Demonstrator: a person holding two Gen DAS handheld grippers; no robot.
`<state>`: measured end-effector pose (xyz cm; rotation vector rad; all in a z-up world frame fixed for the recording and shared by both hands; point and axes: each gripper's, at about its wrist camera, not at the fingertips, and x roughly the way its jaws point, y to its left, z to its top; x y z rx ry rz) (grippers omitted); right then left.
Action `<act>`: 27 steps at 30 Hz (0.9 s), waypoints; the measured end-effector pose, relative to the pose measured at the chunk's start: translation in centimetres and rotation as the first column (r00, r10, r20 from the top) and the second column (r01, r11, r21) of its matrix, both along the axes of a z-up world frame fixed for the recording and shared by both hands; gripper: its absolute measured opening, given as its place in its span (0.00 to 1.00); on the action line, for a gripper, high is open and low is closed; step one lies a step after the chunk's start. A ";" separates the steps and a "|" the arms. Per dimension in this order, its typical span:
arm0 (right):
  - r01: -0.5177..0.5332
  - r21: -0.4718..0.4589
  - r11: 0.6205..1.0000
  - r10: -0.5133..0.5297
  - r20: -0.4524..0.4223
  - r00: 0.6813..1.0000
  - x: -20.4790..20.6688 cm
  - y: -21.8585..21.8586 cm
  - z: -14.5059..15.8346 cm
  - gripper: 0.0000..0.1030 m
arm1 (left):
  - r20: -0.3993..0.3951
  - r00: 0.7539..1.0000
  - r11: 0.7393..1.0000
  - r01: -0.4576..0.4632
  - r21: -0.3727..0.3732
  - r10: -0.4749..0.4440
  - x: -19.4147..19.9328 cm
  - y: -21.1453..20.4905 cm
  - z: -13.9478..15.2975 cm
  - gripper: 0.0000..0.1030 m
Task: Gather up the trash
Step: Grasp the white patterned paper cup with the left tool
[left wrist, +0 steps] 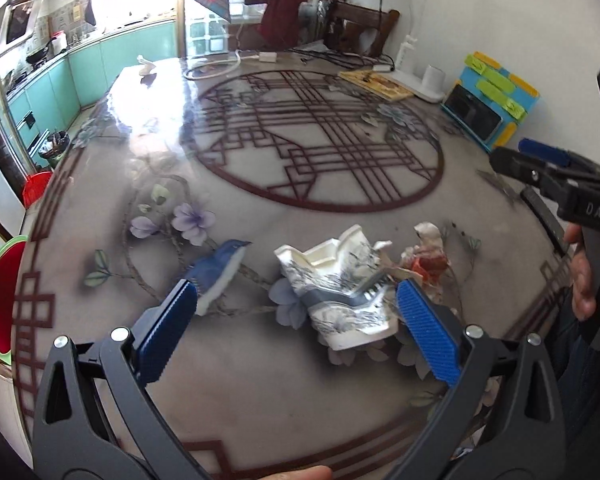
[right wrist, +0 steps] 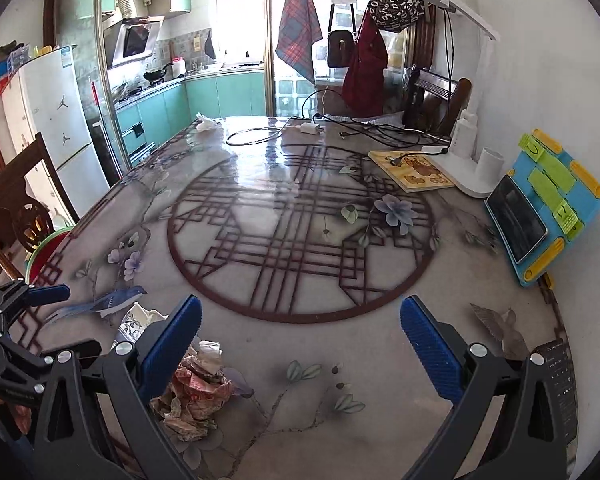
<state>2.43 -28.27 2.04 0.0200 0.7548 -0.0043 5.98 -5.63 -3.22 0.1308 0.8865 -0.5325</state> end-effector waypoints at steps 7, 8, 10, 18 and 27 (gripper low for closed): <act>-0.005 0.013 1.000 0.005 0.005 1.000 -0.1 -0.2 -0.1 0.94 | -0.024 1.000 0.999 0.013 0.038 -0.012 0.1 -2.2 -1.3 0.95; -0.002 0.012 1.000 0.002 0.006 1.000 -0.2 -0.3 -0.1 0.94 | -0.029 1.000 0.999 0.008 0.042 -0.007 0.3 -2.4 -1.5 0.95; -0.002 0.016 1.000 0.002 0.006 1.000 -0.2 -0.4 -0.2 0.94 | -0.046 0.999 0.999 -0.003 0.053 0.005 0.8 -2.6 -2.0 0.95; -0.004 0.016 1.000 0.004 0.015 1.000 -0.3 -0.4 -0.1 0.94 | -0.091 0.994 0.993 -0.042 0.107 0.052 2.1 -3.1 -3.7 0.95; -0.021 0.011 1.000 0.021 0.013 1.000 -0.4 0.1 -0.2 0.94 | -0.128 0.985 0.988 -0.103 0.114 0.118 3.8 -2.7 -4.7 0.95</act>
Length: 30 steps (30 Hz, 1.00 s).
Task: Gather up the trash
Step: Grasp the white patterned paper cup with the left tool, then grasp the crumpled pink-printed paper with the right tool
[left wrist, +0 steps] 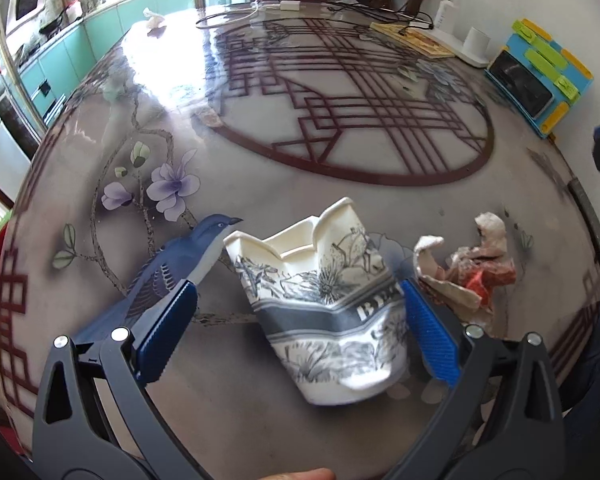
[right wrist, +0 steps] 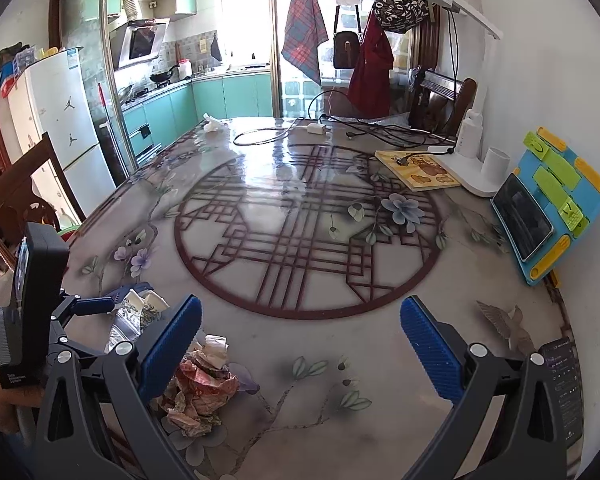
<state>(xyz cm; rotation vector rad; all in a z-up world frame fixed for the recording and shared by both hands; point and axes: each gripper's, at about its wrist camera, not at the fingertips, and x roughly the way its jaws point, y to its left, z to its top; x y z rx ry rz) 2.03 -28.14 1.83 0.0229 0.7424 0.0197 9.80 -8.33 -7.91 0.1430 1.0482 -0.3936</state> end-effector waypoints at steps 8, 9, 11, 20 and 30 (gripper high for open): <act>-0.014 -0.003 1.000 0.014 -0.004 1.000 -0.1 0.6 -0.3 0.94 | -0.033 0.999 0.999 -0.034 -0.002 0.034 1.0 0.8 -0.7 0.75; -0.018 -0.001 1.000 0.018 -0.007 1.000 -0.1 0.6 -0.4 0.94 | -0.030 0.999 0.999 -0.034 0.001 0.034 1.0 0.9 -0.6 0.69; -0.024 -0.004 1.000 0.024 -0.012 1.000 -0.1 0.9 -0.6 0.94 | -0.024 0.999 0.999 -0.037 0.003 0.037 1.1 1.1 -0.5 0.58; -0.043 -0.010 0.999 0.043 -0.041 0.998 -0.1 1.8 -1.6 0.94 | -0.040 0.999 0.999 -0.028 -0.041 0.026 1.5 2.1 -0.1 0.47; -0.088 0.008 0.996 0.088 -0.092 0.992 -0.6 3.8 -2.8 0.94 | 0.100 0.995 1.000 0.028 -0.009 -0.027 0.5 3.5 4.3 0.47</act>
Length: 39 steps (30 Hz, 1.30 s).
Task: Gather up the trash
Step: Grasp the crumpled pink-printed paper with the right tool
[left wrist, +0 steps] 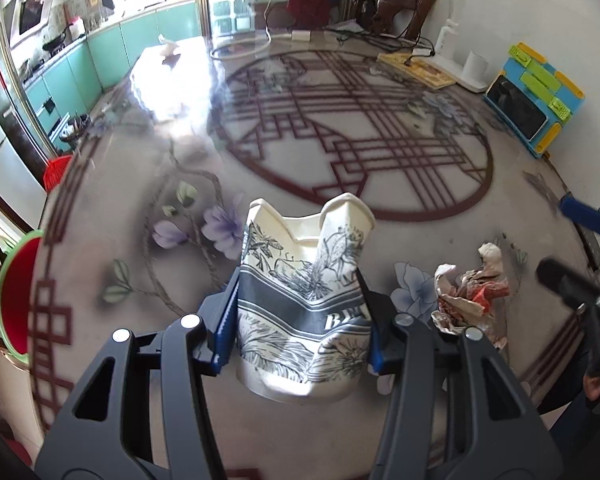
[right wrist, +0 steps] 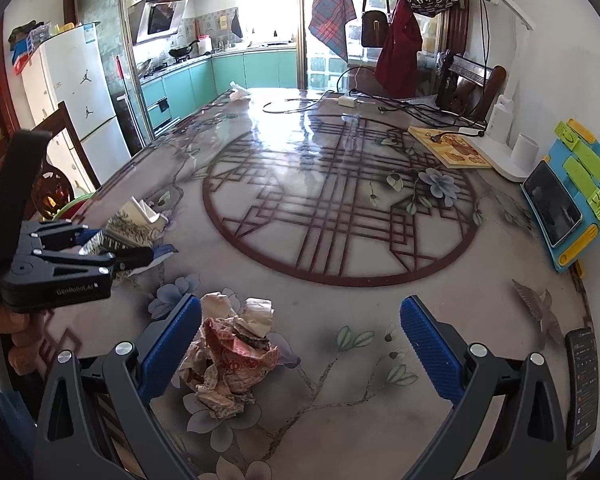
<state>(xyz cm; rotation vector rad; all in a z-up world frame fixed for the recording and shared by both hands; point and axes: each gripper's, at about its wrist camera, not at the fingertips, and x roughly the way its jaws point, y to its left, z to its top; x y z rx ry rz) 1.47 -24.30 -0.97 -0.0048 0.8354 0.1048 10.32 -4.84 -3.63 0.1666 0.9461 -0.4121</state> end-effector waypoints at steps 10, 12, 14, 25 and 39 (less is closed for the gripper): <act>-0.059 -0.016 0.998 0.057 -0.059 0.997 0.0 3.9 -2.3 0.94 | 0.102 0.994 0.999 -0.030 -0.038 0.033 0.3 3.9 4.0 0.47; -0.063 -0.033 0.997 0.061 -0.073 0.996 0.2 4.4 -3.1 0.94 | 0.098 0.993 0.997 -0.052 -0.065 0.059 0.6 4.6 4.0 0.47; -0.066 -0.039 0.997 0.063 -0.083 0.995 0.5 4.7 -4.0 0.94 | 0.084 0.993 0.993 -0.073 -0.088 0.080 0.8 5.2 3.7 0.47; -0.067 -0.083 0.994 0.057 -0.118 0.991 1.6 5.6 -6.8 0.92 | 0.071 0.990 0.983 -0.108 -0.151 0.120 0.9 6.6 3.9 0.47; -0.088 -0.045 0.995 0.081 -0.143 0.986 1.2 5.4 -7.1 0.52 | 0.067 0.991 0.984 -0.106 -0.144 0.117 0.8 6.5 3.6 0.48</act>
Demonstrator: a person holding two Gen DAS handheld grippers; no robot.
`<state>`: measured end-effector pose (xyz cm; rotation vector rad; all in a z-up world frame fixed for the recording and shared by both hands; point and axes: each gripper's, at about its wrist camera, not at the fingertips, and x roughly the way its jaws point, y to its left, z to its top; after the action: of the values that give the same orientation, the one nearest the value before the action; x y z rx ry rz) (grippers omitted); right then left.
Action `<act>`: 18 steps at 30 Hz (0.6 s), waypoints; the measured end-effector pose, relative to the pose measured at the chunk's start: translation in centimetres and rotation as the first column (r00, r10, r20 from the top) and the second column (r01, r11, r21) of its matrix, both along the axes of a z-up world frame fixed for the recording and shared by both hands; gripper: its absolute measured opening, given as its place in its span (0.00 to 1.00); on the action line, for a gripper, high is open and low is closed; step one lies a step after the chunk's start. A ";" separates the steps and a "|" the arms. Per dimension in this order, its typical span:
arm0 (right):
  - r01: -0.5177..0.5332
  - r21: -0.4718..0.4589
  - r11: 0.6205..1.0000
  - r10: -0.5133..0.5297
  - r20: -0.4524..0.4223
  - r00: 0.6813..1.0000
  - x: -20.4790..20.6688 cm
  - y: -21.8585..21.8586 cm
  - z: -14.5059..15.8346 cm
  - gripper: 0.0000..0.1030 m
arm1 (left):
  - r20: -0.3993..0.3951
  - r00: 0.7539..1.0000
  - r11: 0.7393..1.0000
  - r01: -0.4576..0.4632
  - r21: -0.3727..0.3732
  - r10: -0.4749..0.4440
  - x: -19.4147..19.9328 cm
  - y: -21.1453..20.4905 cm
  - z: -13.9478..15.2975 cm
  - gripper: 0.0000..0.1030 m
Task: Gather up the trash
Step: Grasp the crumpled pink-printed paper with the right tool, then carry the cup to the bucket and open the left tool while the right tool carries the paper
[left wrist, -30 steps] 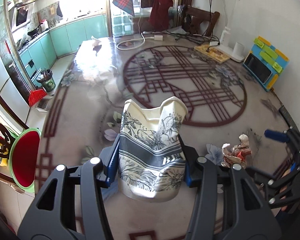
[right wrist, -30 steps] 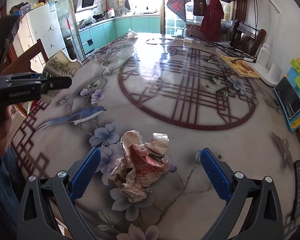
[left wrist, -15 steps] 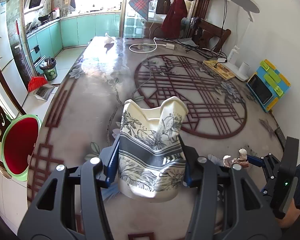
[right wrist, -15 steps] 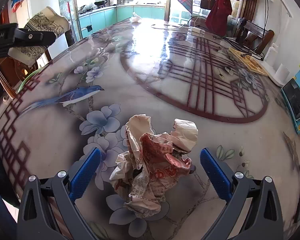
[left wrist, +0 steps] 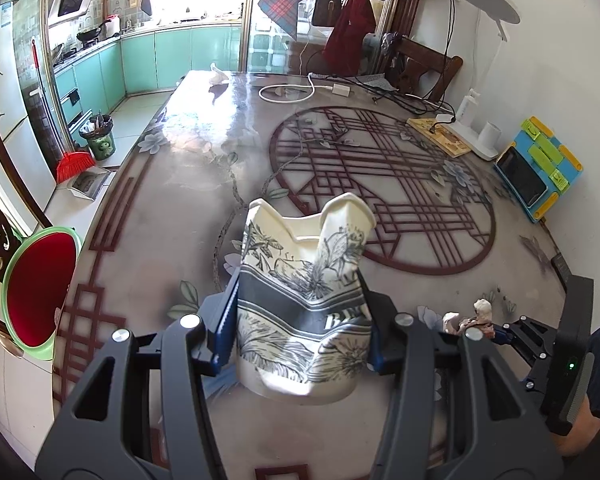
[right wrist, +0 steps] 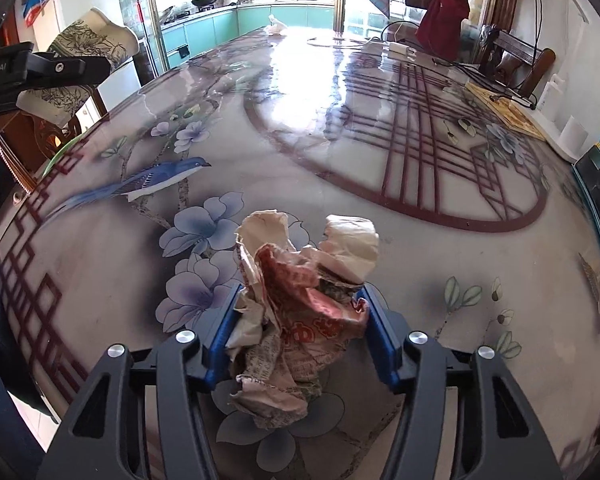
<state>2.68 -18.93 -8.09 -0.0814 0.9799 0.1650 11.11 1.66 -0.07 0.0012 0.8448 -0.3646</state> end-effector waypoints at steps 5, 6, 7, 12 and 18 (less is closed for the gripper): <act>0.002 0.023 1.000 -0.002 0.002 1.000 -0.3 -0.1 0.7 0.48 | 0.009 1.000 1.000 -0.005 -0.008 0.006 -0.1 0.0 0.2 0.48; 0.001 0.028 1.000 -0.001 0.007 1.000 -0.4 -0.1 1.1 0.48 | 0.017 1.000 1.000 -0.008 -0.008 0.008 -0.2 0.1 0.5 0.48; -0.001 0.031 1.000 0.001 0.011 1.000 -0.4 -0.1 1.4 0.48 | 0.027 1.000 1.000 -0.011 -0.008 0.012 -0.2 0.3 0.8 0.48; -0.045 0.039 0.998 0.043 0.066 0.997 -0.2 1.5 4.2 0.48 | 0.092 0.995 0.999 -0.039 0.011 0.038 -0.4 1.6 2.9 0.48; -0.112 0.045 0.993 0.106 0.118 0.987 0.9 4.9 6.9 0.48 | 0.123 0.986 0.994 -0.111 -0.005 0.111 0.4 5.2 4.8 0.48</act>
<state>3.54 -14.04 -1.16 -0.0958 0.8554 0.2830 11.54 6.86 4.72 -0.0213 0.7203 -0.2558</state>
